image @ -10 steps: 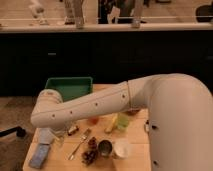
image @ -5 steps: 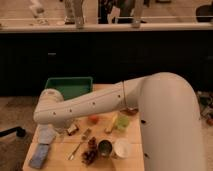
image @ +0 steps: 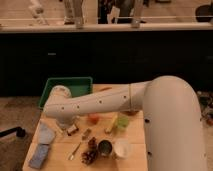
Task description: Wipe table surface with eraser
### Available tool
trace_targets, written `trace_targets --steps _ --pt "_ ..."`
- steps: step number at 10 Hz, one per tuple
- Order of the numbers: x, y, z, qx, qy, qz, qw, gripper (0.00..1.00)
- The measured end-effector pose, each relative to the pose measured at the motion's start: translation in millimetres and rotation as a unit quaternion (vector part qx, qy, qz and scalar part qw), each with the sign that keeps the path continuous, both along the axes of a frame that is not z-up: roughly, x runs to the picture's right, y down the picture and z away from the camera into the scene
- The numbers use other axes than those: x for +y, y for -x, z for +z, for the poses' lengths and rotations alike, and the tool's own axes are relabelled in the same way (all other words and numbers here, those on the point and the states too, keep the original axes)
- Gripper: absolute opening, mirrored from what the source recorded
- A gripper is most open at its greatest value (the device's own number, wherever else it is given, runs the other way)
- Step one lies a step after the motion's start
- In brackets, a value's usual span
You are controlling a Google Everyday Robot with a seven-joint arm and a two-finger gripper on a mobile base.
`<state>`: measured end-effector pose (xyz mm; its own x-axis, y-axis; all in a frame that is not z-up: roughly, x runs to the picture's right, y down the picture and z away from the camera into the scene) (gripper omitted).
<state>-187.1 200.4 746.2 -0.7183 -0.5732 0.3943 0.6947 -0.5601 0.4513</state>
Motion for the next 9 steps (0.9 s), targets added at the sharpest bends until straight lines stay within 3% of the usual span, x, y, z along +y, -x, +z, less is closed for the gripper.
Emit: trace_targets --steps 5,7,9 --pt "2 2 -0.9 -0.001 0.000 0.000 1.0000 0.80" --pt "6 1 2.9 0.011 -0.013 0.031 0.9994 0.80" --pt "9 0 10.6 0.039 -0.026 0.091 0.9948 0.80"
